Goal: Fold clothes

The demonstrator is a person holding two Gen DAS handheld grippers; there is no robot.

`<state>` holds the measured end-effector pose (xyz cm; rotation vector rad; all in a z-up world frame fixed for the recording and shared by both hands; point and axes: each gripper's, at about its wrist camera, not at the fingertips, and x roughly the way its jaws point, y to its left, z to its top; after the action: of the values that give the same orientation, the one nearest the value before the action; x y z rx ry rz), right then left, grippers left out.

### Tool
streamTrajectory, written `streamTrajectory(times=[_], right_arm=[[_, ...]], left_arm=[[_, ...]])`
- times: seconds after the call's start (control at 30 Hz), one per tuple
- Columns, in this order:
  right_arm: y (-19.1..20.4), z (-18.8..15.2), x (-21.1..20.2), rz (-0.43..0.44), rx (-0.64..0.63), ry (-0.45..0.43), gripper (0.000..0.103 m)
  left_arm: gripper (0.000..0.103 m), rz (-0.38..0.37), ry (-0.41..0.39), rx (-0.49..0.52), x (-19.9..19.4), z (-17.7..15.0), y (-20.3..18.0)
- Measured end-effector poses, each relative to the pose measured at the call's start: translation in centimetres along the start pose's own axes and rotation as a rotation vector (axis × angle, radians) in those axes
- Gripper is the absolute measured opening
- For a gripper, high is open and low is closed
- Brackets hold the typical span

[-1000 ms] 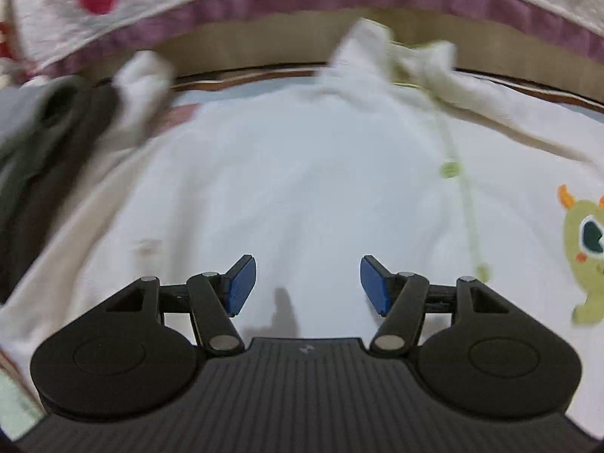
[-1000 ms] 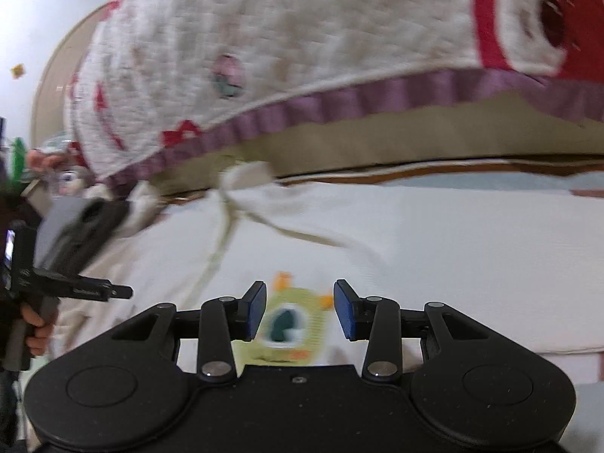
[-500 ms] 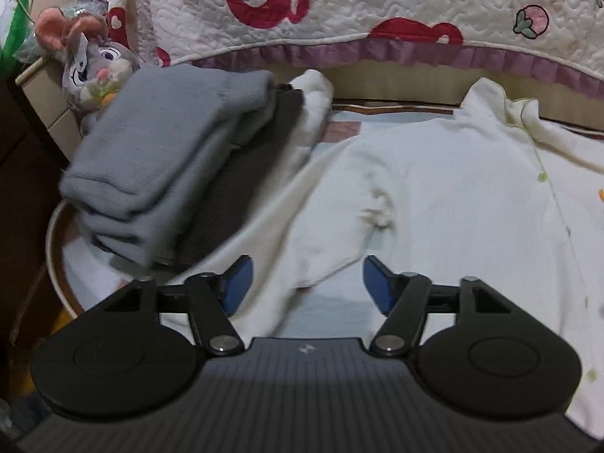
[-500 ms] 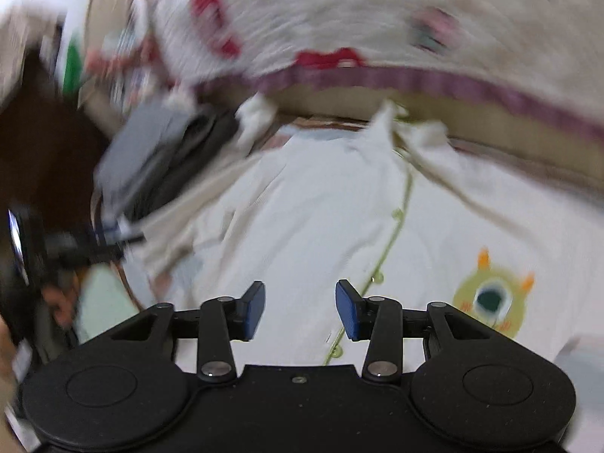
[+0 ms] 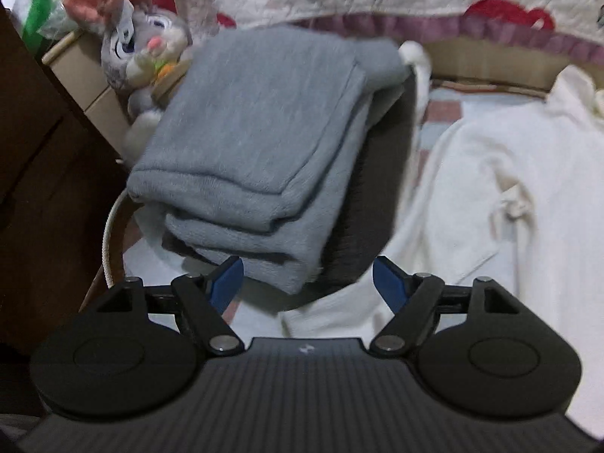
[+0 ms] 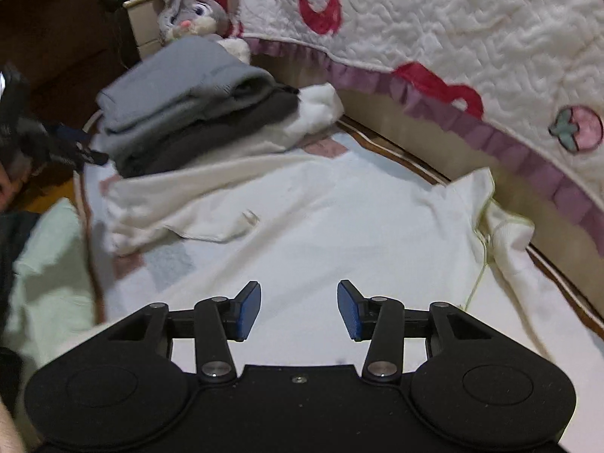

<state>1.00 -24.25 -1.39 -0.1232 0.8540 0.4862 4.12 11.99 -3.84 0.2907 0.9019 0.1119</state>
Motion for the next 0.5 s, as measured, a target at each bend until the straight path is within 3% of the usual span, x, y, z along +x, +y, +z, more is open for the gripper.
streamTrajectory(times=[0.13,0.2,0.3,0.37,0.43,0.47,0.5], right_arm=[[-0.4,-3.6,-0.3,0.001,-0.093,-0.012,0.048],[-1.1,-5.0,-0.8,-0.029,-0.143,-0.001,0.048],[-3.4,-6.1,-1.1,-0.085,-0.089,-0.001,0.049],[-5.8,-7.0,-1.1,-0.120,0.011,-0.013,0.050],[-8.1,-7.8,-0.9,-0.167,0.094,-0.006,0.050],[-8.8,-8.1,-0.8,-0.183,0.114,-0.005,0.050],[-9.3,-8.3,-0.7,-0.196,0.127,-0.005,0.049]], left_arm=[[0.081,-0.070,0.031,0.031,3.6,-3.0,-0.3],[0.081,-0.044,0.069,0.058,5.6,-4.7,-0.7],[0.088,0.020,0.089,0.102,8.0,-6.8,-1.1],[0.087,0.000,0.060,0.072,8.6,-8.0,-0.6],[0.056,-0.092,0.027,-0.031,8.4,-8.6,0.7],[0.012,-0.108,0.005,-0.047,7.7,-8.5,0.9],[0.004,-0.111,-0.019,-0.049,6.9,-8.2,0.9]])
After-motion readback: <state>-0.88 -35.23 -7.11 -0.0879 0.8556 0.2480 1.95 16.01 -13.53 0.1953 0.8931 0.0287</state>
